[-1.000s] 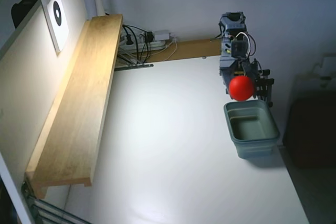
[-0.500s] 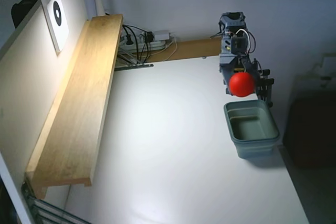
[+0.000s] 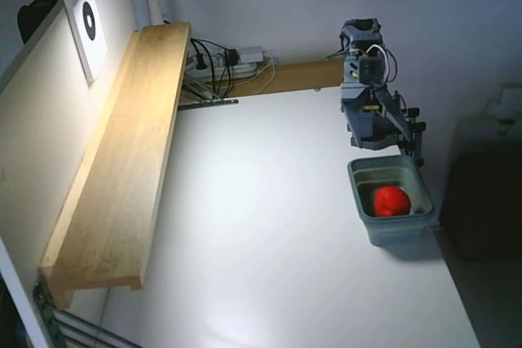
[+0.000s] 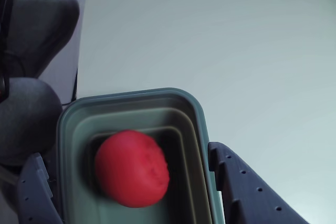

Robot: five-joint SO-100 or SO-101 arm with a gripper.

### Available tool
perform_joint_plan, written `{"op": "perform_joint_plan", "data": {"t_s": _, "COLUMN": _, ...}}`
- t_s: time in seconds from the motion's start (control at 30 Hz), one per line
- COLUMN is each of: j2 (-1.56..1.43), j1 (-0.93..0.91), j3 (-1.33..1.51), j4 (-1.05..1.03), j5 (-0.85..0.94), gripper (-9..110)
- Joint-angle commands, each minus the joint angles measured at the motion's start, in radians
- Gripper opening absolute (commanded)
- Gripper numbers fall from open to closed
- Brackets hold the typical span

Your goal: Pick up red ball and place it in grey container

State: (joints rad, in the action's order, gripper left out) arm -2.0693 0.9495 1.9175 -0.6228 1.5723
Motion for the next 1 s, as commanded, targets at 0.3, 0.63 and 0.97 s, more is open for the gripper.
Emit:
{"op": "perform_joint_plan", "data": {"t_s": 0.3, "j2": -0.045, "j1": -0.003, "j3": -0.019, "j4": -0.03, "j5": -0.002, "gripper": 37}}
{"op": "perform_joint_plan", "data": {"t_s": 0.63, "j2": -0.043, "j1": -0.116, "j3": -0.064, "j4": -0.114, "j5": -0.002, "gripper": 34}}
{"op": "perform_joint_plan", "data": {"t_s": 0.97, "j2": -0.038, "j1": -0.304, "j3": -0.137, "j4": -0.253, "j5": -0.002, "gripper": 29}}
